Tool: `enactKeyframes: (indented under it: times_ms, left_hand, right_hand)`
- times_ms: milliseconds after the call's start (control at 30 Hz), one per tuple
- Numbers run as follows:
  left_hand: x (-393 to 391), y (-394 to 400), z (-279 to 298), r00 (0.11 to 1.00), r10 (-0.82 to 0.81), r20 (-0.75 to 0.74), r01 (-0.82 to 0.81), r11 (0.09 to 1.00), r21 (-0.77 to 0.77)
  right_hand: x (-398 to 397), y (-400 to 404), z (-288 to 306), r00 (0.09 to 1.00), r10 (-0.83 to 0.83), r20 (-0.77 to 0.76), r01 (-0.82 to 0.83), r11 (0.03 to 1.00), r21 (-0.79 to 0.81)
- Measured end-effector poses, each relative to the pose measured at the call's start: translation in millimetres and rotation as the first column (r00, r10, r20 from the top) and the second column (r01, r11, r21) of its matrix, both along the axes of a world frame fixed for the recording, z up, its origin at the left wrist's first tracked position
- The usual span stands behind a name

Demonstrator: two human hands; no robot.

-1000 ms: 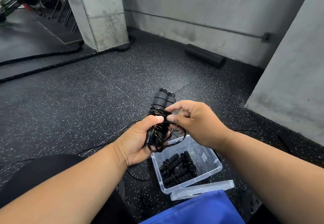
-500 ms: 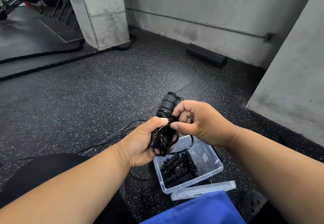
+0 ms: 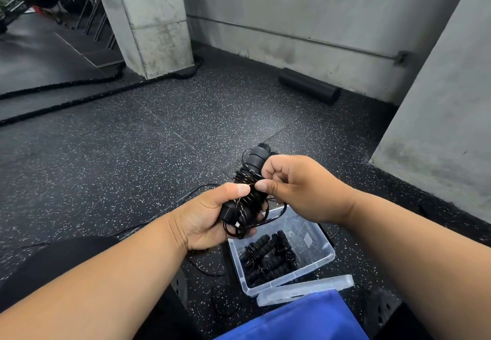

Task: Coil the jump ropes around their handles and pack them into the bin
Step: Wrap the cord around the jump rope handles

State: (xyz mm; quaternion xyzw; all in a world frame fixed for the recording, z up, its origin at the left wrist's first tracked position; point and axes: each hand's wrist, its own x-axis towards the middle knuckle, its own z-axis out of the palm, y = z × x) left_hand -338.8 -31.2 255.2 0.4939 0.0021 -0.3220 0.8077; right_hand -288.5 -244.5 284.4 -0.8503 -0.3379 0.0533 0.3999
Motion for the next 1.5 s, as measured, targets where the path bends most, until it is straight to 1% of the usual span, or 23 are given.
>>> enactKeyframes:
  times_ms: [67,133,167,200,233,267,333,433,467,533,633,800,967,1067,1200,1267,1333,1400,1500]
  left_hand:
    - [0,0,3,1.000,0.021,-0.007,-0.021,0.999,0.026]
    - [0,-1,4,0.998,0.050,-0.036,-0.049,0.998,0.038]
    - [0,-1,4,0.998,0.049,-0.040,-0.047,0.998,0.050]
    - [-1,-2,3,0.998,0.043,-0.039,-0.040,0.997,0.064]
    - [-2,-3,2,0.998,0.043,-0.036,-0.040,0.996,0.081]
    - [-3,-4,1,0.998,0.050,-0.032,-0.047,0.994,0.102]
    - [-6,-7,-2,0.999,0.039,-0.026,-0.035,0.988,0.151]
    - [-7,-11,-4,0.999,-0.003,-0.038,0.010,0.979,0.206]
    - [-7,-11,-5,0.999,-0.007,-0.050,0.018,0.974,0.224]
    - [-6,-12,-7,0.996,-0.011,-0.085,0.033,0.966,0.255]
    - [-5,-10,-5,0.991,-0.024,-0.134,0.060,0.962,0.267]
    - [-3,-8,-4,0.991,-0.050,-0.123,0.082,0.960,0.269]
    - [1,-9,-2,0.995,-0.018,-0.095,0.044,0.958,0.283]
    - [2,-7,3,0.995,-0.018,-0.099,0.045,0.959,0.280]
    - [0,-3,7,0.993,-0.024,-0.113,0.053,0.963,0.264]
    - [-2,0,7,0.991,-0.056,-0.120,0.085,0.963,0.256]
    - [-3,1,6,0.988,-0.085,-0.126,0.114,0.962,0.246]
    - [-3,0,6,0.987,-0.086,-0.134,0.117,0.964,0.240]
    - [-2,-2,9,0.984,-0.091,-0.154,0.122,0.970,0.210]
  right_hand:
    - [-3,0,2,0.991,-0.012,0.137,0.024,0.996,-0.085]
    - [-5,0,5,0.957,-0.007,0.290,0.057,0.984,-0.167]
    - [-6,0,7,0.941,0.008,0.338,0.060,0.980,-0.190]
    - [-7,-1,10,0.935,0.026,0.354,0.050,0.977,-0.205]
    - [-7,-2,13,0.943,0.043,0.329,0.028,0.977,-0.209]
    - [-6,-4,16,0.962,0.059,0.268,-0.002,0.978,-0.208]
    - [-4,-7,21,0.990,0.091,0.107,-0.065,0.973,-0.221]
    - [-1,-13,23,0.981,0.119,-0.150,-0.151,0.964,-0.220]
    - [0,-15,21,0.970,0.124,-0.207,-0.168,0.963,-0.212]
    - [1,-15,18,0.967,0.123,-0.222,-0.175,0.957,-0.232]
    - [1,-13,13,0.981,0.122,-0.149,-0.155,0.959,-0.236]
    - [7,-14,5,0.984,0.087,-0.157,-0.118,0.973,-0.200]
    - [0,-8,6,0.997,0.067,-0.025,-0.070,0.988,-0.139]
    - [0,-4,1,0.996,0.022,0.090,-0.009,0.990,-0.141]
    - [-1,-2,2,0.994,0.014,0.108,-0.002,0.994,-0.109]
    - [-1,-2,5,0.995,0.010,0.100,-0.002,0.997,-0.081]
    - [-1,-3,7,0.993,-0.005,0.119,0.016,0.996,-0.091]
    - [-2,-1,9,0.979,-0.028,0.203,0.060,0.986,-0.155]
    - [-8,5,10,0.916,-0.085,0.393,0.175,0.964,-0.200]
